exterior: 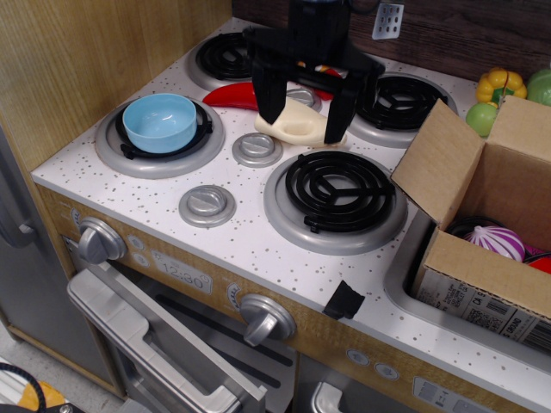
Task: Pick up bowl and put in small4fbox
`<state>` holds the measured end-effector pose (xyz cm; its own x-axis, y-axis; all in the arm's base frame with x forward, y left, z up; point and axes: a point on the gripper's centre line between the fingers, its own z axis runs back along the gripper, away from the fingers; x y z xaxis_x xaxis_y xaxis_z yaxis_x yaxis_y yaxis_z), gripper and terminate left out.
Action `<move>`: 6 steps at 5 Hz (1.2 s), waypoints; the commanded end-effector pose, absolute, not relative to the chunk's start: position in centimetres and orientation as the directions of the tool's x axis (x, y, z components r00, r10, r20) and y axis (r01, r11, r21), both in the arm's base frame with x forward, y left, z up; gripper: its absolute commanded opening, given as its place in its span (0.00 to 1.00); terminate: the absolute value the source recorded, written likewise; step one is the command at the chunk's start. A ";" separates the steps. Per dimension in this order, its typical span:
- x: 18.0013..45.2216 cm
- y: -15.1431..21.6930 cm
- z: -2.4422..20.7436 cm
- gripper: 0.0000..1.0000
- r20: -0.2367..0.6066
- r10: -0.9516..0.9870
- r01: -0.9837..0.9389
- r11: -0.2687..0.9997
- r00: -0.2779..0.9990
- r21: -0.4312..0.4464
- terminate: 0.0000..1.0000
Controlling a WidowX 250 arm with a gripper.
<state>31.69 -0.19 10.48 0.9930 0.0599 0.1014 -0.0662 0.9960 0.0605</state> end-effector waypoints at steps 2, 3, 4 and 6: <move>32.8 7.4 9.5 1.00 0.165 -0.160 0.138 0.981 0.973 0.138 0.00; 33.2 9.3 7.5 1.00 0.174 -0.197 0.169 0.972 0.965 0.165 0.00; 33.4 10.9 6.1 1.00 0.176 -0.234 0.205 0.964 0.956 0.168 0.00; 33.6 12.5 5.7 1.00 0.151 -0.280 0.252 0.950 0.948 0.182 0.00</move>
<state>32.95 12.32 4.10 0.9544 -0.2745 0.1173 0.2554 0.9543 0.1553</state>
